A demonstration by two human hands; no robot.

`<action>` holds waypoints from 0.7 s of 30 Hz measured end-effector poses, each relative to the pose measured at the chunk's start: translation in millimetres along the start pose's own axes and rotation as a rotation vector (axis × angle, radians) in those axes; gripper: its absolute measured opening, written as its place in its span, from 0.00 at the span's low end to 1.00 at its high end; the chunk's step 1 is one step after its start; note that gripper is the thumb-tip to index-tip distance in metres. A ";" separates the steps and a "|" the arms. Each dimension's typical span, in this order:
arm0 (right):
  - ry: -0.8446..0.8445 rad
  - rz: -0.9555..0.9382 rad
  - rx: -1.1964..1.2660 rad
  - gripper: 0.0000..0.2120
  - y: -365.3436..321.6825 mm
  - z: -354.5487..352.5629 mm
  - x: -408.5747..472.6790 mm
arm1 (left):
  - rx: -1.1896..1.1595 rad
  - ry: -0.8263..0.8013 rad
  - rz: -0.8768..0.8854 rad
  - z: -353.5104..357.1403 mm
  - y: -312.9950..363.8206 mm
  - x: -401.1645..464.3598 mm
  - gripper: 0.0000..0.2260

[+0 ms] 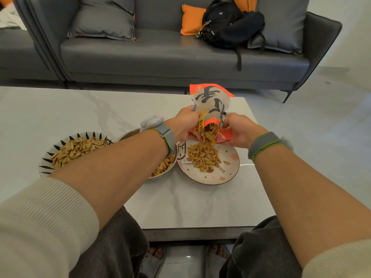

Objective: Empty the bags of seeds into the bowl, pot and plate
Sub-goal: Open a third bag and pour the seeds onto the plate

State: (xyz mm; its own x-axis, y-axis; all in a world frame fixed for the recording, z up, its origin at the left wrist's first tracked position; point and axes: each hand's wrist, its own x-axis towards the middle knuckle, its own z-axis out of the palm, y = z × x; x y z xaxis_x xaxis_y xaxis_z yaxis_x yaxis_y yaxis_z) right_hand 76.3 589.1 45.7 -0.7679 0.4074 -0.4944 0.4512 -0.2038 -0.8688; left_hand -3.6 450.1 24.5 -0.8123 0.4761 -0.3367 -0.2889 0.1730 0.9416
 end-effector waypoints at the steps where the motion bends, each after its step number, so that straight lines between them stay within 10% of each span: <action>1: 0.004 -0.002 0.003 0.20 -0.5 -1.0 1.2 | 0.010 -0.003 0.002 0.2 0.7 0.1 0.12; 21: -0.038 -0.005 0.021 0.21 -1.0 0.1 -3.3 | 0.055 0.007 0.012 -2.0 -0.2 3.6 0.14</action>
State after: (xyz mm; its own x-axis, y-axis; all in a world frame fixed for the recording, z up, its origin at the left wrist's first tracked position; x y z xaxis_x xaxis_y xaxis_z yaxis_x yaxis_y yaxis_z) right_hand 78.4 587.9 48.2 -0.7873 0.3741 -0.4901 0.4379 -0.2204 -0.8716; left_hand -7.4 450.1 23.1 -0.8194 0.4720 -0.3252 -0.2509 0.2149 0.9439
